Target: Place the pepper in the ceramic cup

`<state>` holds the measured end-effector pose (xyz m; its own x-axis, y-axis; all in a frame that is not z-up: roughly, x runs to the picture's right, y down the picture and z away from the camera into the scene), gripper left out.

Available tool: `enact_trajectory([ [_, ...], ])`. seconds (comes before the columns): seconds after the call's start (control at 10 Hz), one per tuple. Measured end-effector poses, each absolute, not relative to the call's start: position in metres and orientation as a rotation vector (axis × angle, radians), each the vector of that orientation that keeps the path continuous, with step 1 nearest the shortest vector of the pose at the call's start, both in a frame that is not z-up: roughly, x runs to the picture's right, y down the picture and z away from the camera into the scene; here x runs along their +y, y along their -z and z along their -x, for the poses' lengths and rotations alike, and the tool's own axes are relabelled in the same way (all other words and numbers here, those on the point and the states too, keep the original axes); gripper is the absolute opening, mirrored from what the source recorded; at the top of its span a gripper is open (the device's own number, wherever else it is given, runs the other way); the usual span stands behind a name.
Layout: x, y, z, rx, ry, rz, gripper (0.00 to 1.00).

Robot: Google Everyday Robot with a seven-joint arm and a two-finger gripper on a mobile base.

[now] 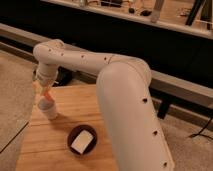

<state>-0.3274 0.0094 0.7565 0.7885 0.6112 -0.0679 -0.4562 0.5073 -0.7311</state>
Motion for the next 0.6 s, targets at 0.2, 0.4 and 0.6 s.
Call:
enact_trajectory([
  [0.2,0.012,-0.762,0.337,-0.233,-0.654,0.813,0.00],
  [0.4,0.016,-0.770,0.343,-0.249,-0.665,0.818,0.00],
  [0.6,0.020,-0.777,0.345,-0.258,-0.673,0.821,0.00],
])
